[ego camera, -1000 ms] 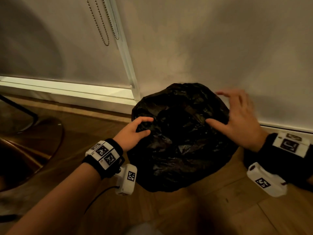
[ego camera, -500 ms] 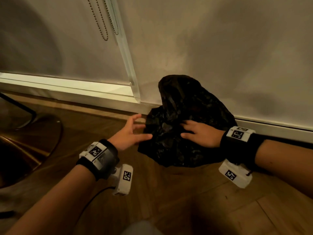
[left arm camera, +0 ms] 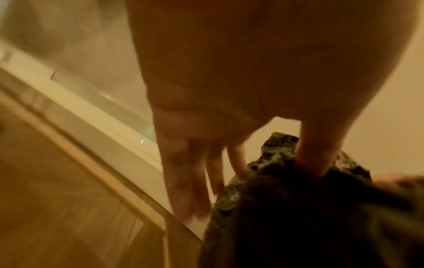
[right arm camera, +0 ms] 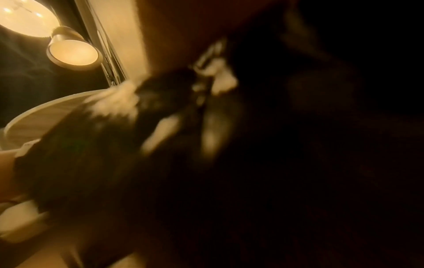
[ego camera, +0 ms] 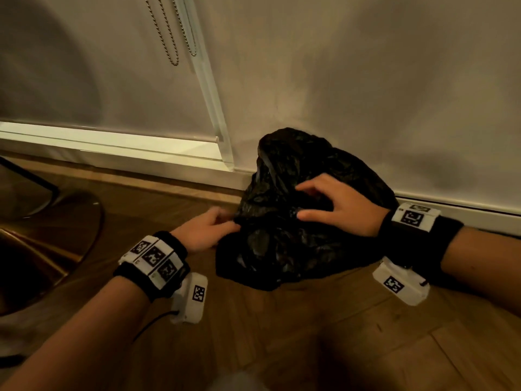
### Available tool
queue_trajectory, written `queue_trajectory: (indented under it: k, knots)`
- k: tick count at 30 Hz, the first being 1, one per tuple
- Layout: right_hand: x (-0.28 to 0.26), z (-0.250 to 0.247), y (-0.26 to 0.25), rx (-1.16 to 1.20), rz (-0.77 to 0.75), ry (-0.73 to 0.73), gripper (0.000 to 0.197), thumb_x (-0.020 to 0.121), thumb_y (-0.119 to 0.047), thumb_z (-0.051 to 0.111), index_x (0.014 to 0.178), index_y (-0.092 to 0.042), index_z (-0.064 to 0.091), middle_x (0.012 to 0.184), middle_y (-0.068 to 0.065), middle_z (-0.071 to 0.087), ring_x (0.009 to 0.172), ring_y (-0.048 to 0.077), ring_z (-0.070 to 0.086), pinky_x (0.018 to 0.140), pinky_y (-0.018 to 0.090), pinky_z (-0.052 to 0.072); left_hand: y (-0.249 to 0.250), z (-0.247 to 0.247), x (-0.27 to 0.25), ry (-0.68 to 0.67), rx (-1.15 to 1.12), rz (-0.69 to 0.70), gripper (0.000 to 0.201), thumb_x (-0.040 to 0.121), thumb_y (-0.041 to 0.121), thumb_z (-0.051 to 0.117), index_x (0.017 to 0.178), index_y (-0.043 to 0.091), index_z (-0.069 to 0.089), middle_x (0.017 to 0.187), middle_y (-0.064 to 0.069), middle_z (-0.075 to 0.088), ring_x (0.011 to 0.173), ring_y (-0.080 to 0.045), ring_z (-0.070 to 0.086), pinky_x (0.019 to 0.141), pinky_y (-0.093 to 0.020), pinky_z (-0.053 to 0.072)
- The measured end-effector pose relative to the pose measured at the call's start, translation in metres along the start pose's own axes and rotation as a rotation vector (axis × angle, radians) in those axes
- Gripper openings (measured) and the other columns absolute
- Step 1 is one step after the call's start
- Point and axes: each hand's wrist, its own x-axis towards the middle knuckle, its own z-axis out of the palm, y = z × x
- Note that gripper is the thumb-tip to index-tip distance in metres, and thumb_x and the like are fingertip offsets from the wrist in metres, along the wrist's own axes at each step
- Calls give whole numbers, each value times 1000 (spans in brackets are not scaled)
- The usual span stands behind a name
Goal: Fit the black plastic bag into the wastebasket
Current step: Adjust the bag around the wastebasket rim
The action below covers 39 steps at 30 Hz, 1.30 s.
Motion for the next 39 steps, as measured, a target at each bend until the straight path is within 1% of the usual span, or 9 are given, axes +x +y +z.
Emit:
queue_trajectory:
  k: [3, 7, 12, 16, 24, 28, 30, 33, 39]
  knots:
    - [23, -15, 10, -148, 156, 281, 81, 71, -73, 58, 136, -30, 40, 134, 4, 42, 126, 27, 42, 107, 47, 36, 15, 1, 10, 17, -244, -23, 76, 83, 41, 66, 146, 31, 25, 134, 0, 50, 111, -17, 56, 84, -27, 46]
    - [32, -33, 33, 148, 688, 224, 110, 65, -62, 74, 149, -23, 14, 153, 14, 17, 138, 39, 27, 111, 48, 31, 28, 12, 22, -117, -136, -30, 103, 69, 34, 81, 150, 22, 19, 132, -1, 54, 110, -19, 59, 86, -31, 50]
    - [16, -30, 5, 200, 245, 0, 106, 69, -61, 71, 148, -45, 2, 160, -3, 4, 147, 21, 7, 119, 43, 18, 46, 24, 23, -248, -146, 82, 53, 79, 7, 69, 128, 14, 51, 126, -10, 61, 118, -25, 58, 105, -38, 43]
    - [17, -5, -23, -84, 44, -434, 82, 77, -67, 59, 143, -59, 11, 160, -10, -12, 146, 14, -4, 118, 36, 5, 47, 52, 24, -346, 136, 134, 61, 72, 29, 63, 131, 18, 52, 128, -8, 60, 117, -24, 57, 105, -38, 43]
    - [44, 29, -19, -71, 331, -707, 60, 98, -29, 45, 151, -12, 23, 160, 8, 16, 147, 22, 15, 114, 22, 11, 36, 33, 31, -202, 49, 70, 38, 93, 15, 52, 130, 22, 52, 112, -9, 64, 87, -15, 60, 66, -24, 48]
    - [64, 52, -9, -22, 475, -694, 65, 86, -55, 49, 139, -16, 48, 144, 5, 47, 129, 26, 47, 111, 32, 34, 14, 13, 37, 114, 39, 13, 48, 87, 21, 64, 131, 15, 48, 128, -9, 58, 101, -20, 59, 68, -24, 45]
    - [75, 56, -7, -34, 497, -729, 59, 92, -54, 45, 136, -15, 51, 138, 4, 51, 125, 26, 50, 107, 28, 35, 6, 15, 38, 74, 108, -101, 57, 85, 29, 67, 134, 14, 43, 126, -10, 58, 103, -25, 62, 64, -24, 48]
    - [79, 38, -18, -22, 466, -785, 58, 80, -60, 55, 124, -23, 63, 133, -1, 59, 117, 20, 57, 107, 33, 40, 2, 24, 35, -108, 40, -201, 39, 89, 27, 64, 122, 11, 52, 95, -5, 65, 68, -17, 64, 37, -18, 44]
    - [54, -38, -32, 175, 266, -281, 33, 89, -42, 58, 114, -23, 67, 116, -2, 66, 105, 18, 63, 84, 30, 50, 0, 16, 41, 136, 213, 6, 23, 83, 25, 71, 72, 16, 53, 68, 1, 61, 49, -7, 59, 36, -10, 41]
